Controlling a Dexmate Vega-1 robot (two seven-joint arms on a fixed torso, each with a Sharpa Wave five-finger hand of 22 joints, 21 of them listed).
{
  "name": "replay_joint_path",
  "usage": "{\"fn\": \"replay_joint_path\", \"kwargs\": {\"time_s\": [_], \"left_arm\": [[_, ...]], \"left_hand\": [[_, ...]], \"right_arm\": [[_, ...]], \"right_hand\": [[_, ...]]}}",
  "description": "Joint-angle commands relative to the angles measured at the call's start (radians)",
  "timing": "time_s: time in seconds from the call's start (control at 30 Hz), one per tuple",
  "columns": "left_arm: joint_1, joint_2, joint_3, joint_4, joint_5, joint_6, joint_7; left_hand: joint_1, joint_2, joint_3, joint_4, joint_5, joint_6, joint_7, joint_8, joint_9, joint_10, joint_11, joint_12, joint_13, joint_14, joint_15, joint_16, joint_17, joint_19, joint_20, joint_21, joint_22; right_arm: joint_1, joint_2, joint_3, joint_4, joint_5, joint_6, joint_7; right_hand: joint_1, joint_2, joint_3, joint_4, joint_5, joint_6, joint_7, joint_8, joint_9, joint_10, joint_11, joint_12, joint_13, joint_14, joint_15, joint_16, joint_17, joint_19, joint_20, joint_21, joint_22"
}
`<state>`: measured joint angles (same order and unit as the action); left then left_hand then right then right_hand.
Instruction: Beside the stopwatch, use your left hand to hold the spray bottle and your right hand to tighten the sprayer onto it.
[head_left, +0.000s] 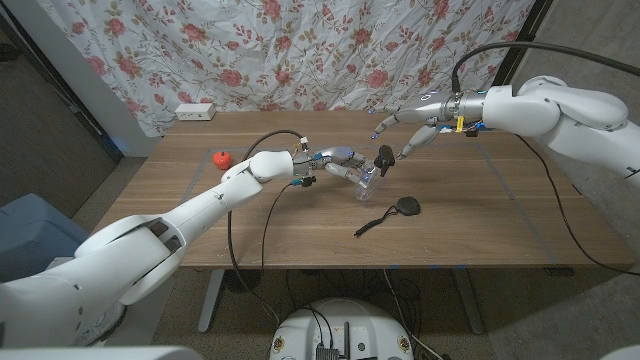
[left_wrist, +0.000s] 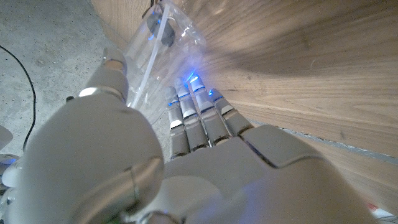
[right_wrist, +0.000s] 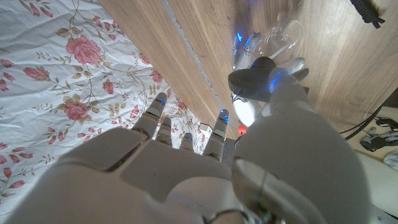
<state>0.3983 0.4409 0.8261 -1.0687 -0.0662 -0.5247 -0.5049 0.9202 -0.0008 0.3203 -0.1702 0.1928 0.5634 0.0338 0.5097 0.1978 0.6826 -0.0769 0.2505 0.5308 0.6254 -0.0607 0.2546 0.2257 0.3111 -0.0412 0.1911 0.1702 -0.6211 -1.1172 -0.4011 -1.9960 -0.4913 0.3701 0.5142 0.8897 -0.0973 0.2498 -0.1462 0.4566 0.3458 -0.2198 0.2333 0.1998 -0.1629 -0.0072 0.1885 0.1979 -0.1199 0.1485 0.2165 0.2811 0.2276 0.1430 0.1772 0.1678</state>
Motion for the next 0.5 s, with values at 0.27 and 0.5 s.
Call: {"fn": "replay_joint_path", "kwargs": {"time_s": [0.27, 0.5], "left_arm": [[0.001, 0.003, -0.001, -0.003, -0.001, 0.005, -0.002], [0.002, 0.004, -0.002, -0.008, -0.001, 0.011, -0.001]], "left_hand": [[0.050, 0.087, 0.011, 0.003, 0.006, 0.125, -0.094, 0.362, 0.005, 0.107, -0.099, 0.004, 0.006, 0.007, -0.131, -0.001, 0.001, -0.003, -0.071, 0.001, 0.001], [0.050, 0.087, 0.011, 0.003, 0.006, 0.125, -0.095, 0.362, 0.005, 0.107, -0.101, 0.004, 0.006, 0.006, -0.132, -0.001, 0.002, -0.003, -0.070, 0.001, 0.001]], "right_arm": [[0.013, 0.016, -0.022, 0.040, -0.026, 0.058, -0.005], [0.014, 0.024, -0.031, 0.048, -0.024, 0.060, 0.005]], "right_hand": [[0.011, 0.000, 0.003, -0.006, 0.008, -0.006, -0.003, -0.002, 0.000, -0.005, 0.001, 0.002, 0.001, -0.007, 0.002, -0.004, 0.002, -0.006, -0.002, 0.000, 0.000], [0.010, 0.003, 0.003, -0.004, 0.010, 0.003, -0.002, 0.002, 0.001, 0.002, -0.005, 0.006, 0.001, -0.006, 0.000, -0.003, 0.002, -0.006, -0.006, 0.002, 0.000]]}}
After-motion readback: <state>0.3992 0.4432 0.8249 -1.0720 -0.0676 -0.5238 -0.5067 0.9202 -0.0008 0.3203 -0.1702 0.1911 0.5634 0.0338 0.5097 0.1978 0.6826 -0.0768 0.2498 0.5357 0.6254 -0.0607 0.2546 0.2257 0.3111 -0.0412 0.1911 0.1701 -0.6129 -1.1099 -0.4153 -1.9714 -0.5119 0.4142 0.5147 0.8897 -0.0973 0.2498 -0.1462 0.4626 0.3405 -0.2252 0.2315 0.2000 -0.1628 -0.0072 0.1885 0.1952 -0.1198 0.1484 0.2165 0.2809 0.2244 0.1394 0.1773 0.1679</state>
